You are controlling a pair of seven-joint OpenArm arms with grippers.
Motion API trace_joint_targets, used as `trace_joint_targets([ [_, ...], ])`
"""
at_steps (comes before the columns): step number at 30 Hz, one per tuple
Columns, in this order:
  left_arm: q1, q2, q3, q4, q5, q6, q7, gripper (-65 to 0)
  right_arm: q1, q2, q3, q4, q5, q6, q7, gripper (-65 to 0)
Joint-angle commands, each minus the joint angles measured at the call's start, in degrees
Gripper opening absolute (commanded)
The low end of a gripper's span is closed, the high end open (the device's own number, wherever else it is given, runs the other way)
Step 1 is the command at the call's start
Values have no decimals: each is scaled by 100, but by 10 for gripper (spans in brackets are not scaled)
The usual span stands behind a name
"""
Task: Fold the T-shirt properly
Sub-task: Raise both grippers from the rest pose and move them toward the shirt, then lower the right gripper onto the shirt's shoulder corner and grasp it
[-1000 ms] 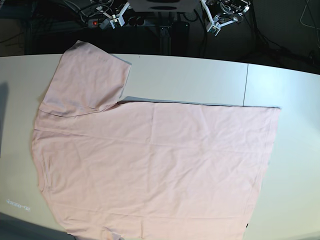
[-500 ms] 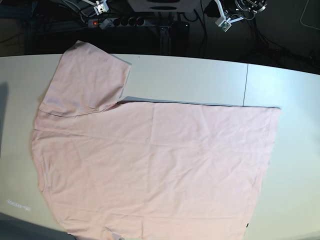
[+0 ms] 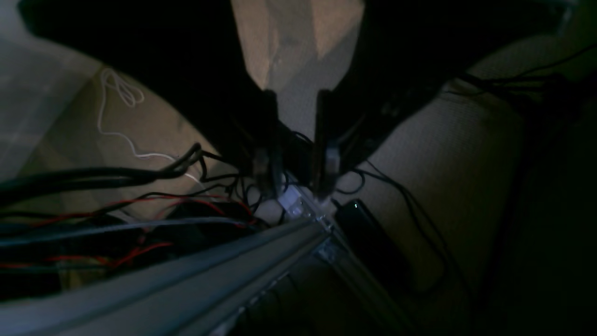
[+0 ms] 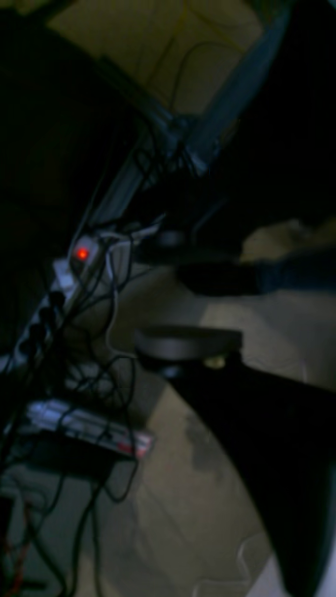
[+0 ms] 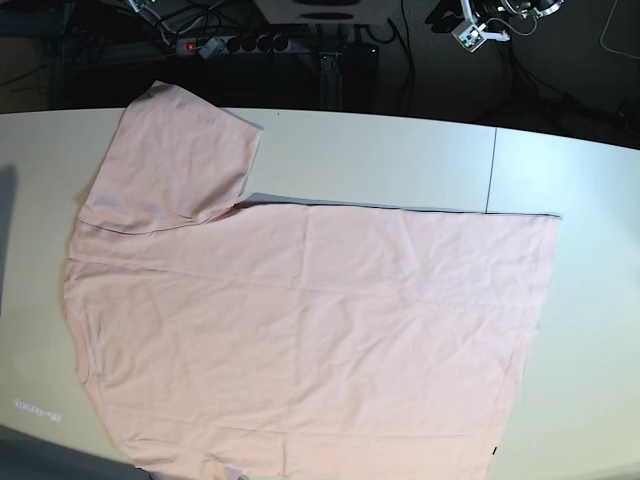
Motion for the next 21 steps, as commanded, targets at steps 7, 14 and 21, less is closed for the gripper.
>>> trace_joint_targets([
  [7,962,-457,-385,1827,-57,-156,-90,-498,-632,721,24,1193,50,-323,90,-425],
  [14,1823,-498,-1344,3856,-63,-136,557,-497,-966,1213,22,2236,48,-302,74,-425],
  [21,2472,-861,-1432,5604,-61,129,1399,-403,-1274,1565,22,3121,13,-256,-46,-425],
])
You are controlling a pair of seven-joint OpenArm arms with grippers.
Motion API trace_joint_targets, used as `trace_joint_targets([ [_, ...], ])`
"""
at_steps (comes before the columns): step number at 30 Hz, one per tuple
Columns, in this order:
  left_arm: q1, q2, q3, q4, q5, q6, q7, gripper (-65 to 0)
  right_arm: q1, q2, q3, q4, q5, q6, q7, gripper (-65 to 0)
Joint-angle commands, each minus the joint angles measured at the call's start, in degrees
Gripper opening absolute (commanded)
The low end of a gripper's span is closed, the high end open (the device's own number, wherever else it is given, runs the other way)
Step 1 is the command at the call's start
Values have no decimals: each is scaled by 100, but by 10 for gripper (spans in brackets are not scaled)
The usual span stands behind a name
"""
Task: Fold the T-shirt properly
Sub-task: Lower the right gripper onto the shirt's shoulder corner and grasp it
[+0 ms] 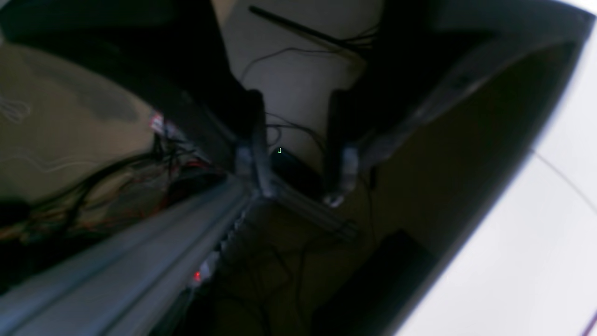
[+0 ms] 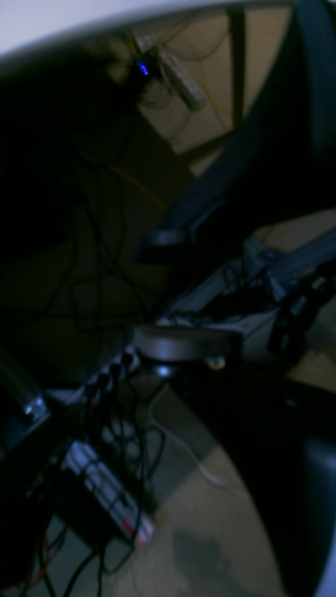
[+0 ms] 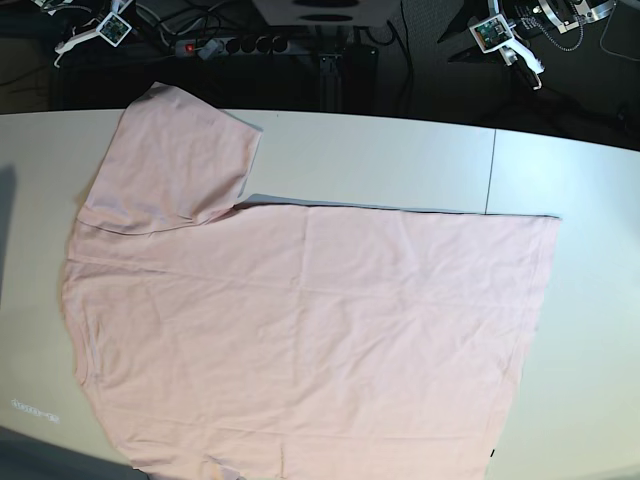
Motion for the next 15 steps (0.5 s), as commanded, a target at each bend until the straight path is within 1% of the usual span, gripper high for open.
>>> trace_joint_targets([
  [1,116,-85,-26,291,-70,177,70,-391,-105,125,33,186,-11,-197,94,-425],
  [3,146,-151,-26,640,-70,538,387,-389,-151,190,31,472,-11,-142,90,-424],
  [4,140,-188,-26,787,-70,658,509,-389,-155,229,20,619,9,-101,79,-414],
  [5,136,-232,-26,905,-68,765,518,-389,-153,256,4,756,4,-66,79,-382],
  [6,129,-264,-26,999,-66,835,518,-389,-151,291,-13,896,7,-63,79,-337],
  [8,72,-326,-24,1102,-66,848,516,-389,-133,356,-85,1182,2,-61,61,-261],
  [9,28,-323,-24,1106,-68,848,516,-389,-120,396,-120,1314,4,-63,26,-238],
  [10,-22,-323,-26,1104,-68,848,516,-389,-83,437,-162,1432,0,-63,-35,-230],
  [14,-149,-321,-24,1104,-70,850,498,-389,256,647,-348,1613,-22,-63,-538,-230],
  [15,-162,-323,-24,1104,-70,852,492,-389,376,717,-422,1609,-50,-63,-570,-230],
])
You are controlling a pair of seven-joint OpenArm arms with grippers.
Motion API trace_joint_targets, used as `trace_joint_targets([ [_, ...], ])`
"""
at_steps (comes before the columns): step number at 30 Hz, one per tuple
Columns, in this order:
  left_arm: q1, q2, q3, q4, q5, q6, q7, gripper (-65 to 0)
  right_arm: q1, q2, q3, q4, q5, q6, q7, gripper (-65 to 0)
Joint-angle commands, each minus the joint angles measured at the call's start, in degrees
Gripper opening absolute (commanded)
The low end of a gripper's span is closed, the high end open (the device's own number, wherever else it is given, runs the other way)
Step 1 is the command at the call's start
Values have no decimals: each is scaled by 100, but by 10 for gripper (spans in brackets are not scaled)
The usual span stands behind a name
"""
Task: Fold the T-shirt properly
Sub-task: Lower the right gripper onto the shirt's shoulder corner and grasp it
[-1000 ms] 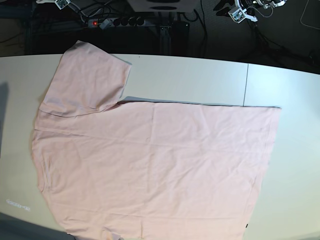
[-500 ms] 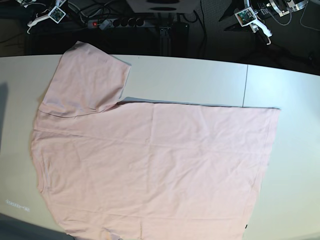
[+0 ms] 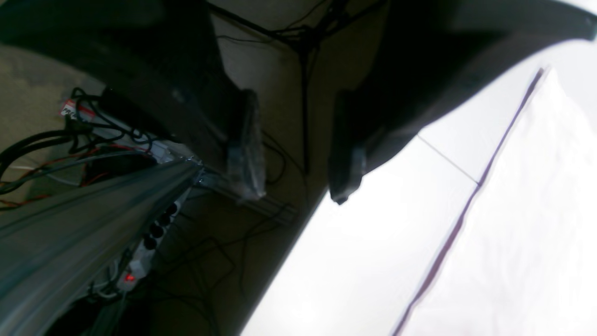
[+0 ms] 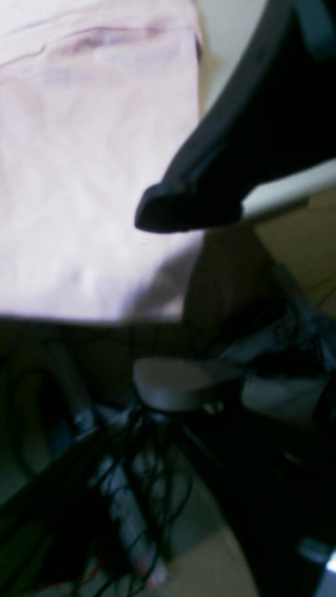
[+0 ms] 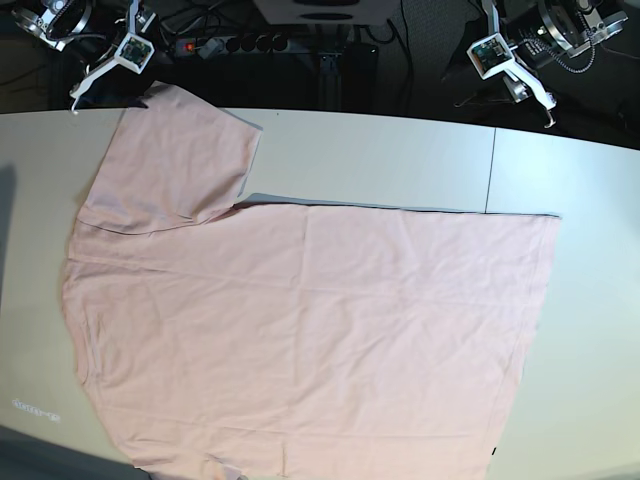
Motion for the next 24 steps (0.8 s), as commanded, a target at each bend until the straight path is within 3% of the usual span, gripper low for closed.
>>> trace_joint_targets([
  [1,24,-33,-20,94,-59,107,-146,-389,90,179,-52,81,-44,-116,92,-230],
  [9,-20,-33,-20,94,-133,212,-138,-389,935,562,-839,81,-48,-116,-72,-230],
  [15,-17,-31,-20,94,-299,212,-98,-389,1480,564,-809,66,546,-114,-389,-230],
  [24,-20,-33,-20,94,-328,212,-85,-389,1580,566,-817,2,575,57,-385,-230],
])
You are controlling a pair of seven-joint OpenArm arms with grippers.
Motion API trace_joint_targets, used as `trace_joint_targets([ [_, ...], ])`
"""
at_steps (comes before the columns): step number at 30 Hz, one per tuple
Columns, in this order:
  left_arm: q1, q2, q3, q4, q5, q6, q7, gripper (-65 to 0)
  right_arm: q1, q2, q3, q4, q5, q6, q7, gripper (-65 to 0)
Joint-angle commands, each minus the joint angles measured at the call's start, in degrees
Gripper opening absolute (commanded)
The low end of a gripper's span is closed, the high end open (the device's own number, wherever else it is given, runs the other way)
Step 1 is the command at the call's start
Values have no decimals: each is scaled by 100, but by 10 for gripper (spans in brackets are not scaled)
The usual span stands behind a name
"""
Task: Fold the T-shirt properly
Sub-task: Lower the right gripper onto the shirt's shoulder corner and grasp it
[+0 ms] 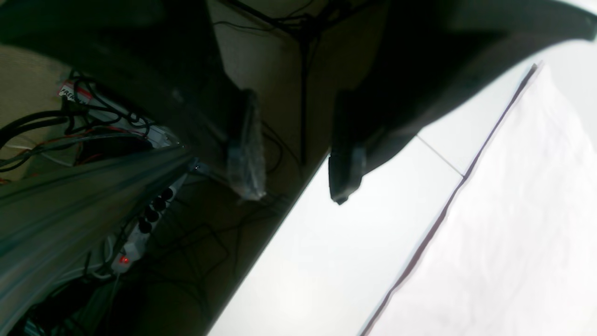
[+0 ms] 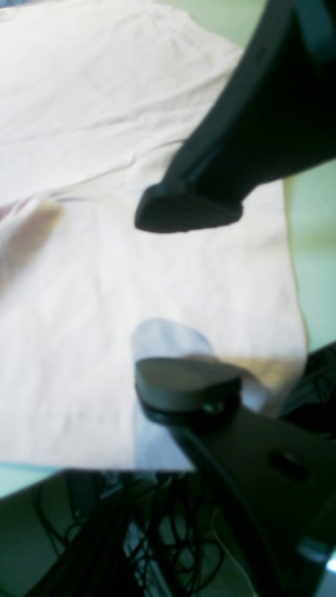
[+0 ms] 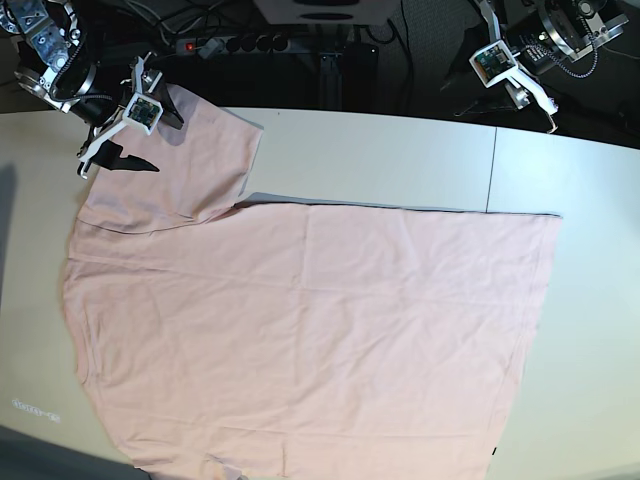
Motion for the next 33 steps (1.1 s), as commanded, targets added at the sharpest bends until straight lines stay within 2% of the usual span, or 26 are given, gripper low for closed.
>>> trace_joint_targets([
  [1,48,-44,-22,92,-116,111,-87,-389,9,94,33,20,92,42,90,-230],
  [9,46,-46,-22,92,-153,111,-107,-389,44,94,-15,-201,87,39,96,-230],
  [25,-68,-50,-22,92,-153,111,-103,-389,916,92,-632,-1211,22,59,114,-230],
  [30,-179,-258,-22,92,-149,111,-105,-389,1034,94,-632,-1429,20,59,116,-231],
  [33,-376,-433,-22,79,-146,221,-81,-389,1043,92,-632,-1567,17,66,138,-232],
])
